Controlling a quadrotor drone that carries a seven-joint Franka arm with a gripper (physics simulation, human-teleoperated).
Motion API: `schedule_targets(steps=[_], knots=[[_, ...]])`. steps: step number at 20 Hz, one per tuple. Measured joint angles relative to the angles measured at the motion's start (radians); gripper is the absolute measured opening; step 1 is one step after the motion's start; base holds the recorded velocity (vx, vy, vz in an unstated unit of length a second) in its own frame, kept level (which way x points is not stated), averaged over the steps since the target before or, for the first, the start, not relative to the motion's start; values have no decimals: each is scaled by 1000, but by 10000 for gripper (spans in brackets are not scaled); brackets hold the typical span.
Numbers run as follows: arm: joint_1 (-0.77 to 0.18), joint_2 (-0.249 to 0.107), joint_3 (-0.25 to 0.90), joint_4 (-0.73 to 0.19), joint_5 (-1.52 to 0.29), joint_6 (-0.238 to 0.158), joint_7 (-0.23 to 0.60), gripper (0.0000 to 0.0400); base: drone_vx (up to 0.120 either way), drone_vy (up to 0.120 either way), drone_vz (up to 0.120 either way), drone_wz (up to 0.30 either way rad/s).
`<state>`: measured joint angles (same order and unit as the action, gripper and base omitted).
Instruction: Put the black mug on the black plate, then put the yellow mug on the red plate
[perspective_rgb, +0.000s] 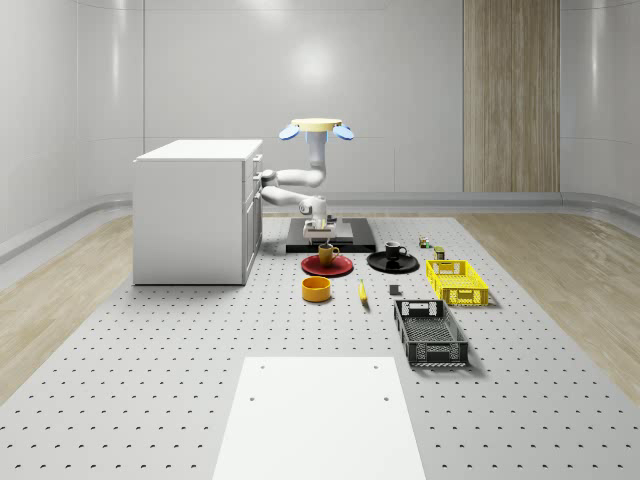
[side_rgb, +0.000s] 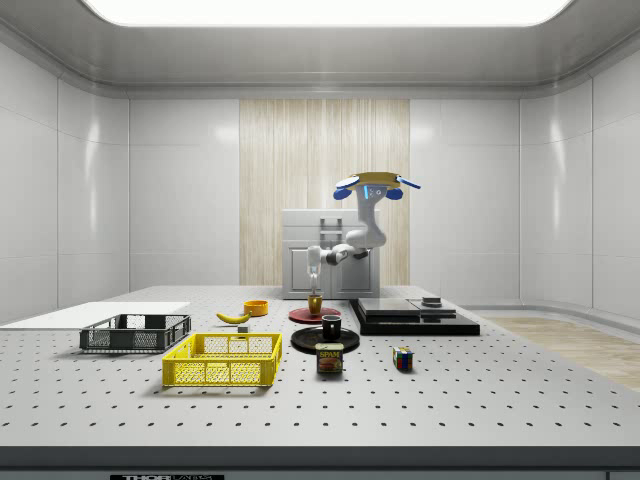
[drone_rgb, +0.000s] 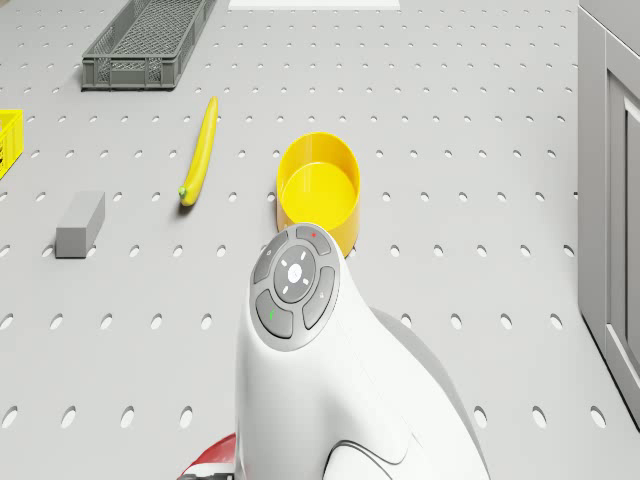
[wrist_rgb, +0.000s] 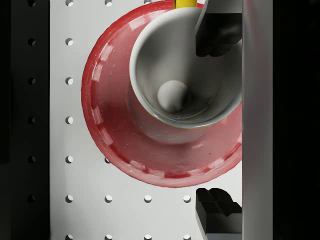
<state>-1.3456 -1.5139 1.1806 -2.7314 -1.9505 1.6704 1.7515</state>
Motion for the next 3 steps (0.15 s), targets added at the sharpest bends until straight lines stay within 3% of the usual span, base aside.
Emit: schedule_targets(steps=[3], knots=[[4, 0, 15, -6, 13, -8, 0, 395, 0, 0, 0, 0]])
